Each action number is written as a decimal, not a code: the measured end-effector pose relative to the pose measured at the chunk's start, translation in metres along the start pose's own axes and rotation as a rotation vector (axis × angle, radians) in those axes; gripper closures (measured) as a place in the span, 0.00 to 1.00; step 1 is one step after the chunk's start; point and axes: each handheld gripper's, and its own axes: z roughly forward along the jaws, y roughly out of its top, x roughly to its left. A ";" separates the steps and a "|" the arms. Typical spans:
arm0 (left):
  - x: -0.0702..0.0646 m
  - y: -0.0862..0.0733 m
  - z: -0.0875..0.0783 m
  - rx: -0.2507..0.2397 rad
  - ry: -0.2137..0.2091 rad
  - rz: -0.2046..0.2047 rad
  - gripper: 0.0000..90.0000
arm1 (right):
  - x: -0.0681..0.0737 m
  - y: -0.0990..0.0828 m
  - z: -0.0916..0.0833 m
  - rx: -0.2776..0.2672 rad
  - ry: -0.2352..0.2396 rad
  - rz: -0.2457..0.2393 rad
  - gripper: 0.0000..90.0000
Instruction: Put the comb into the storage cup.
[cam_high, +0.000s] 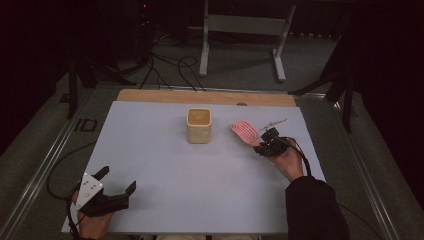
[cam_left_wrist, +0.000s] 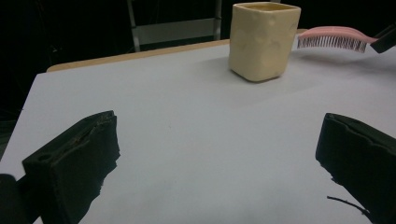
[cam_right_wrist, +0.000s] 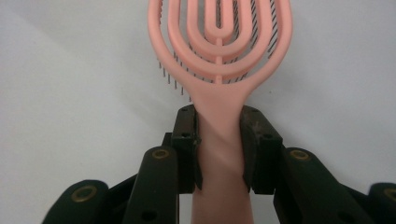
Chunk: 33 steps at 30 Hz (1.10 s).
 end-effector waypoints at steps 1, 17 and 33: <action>0.000 0.000 0.000 0.000 0.000 0.000 0.00 | 0.000 0.000 -0.001 -0.007 0.002 0.003 0.77; -0.001 0.000 0.001 0.005 0.008 -0.001 0.00 | 0.013 -0.006 -0.030 -0.161 0.026 0.011 0.77; -0.002 0.000 0.001 0.015 0.011 0.000 0.00 | 0.039 -0.030 -0.046 -0.297 -0.020 0.002 0.77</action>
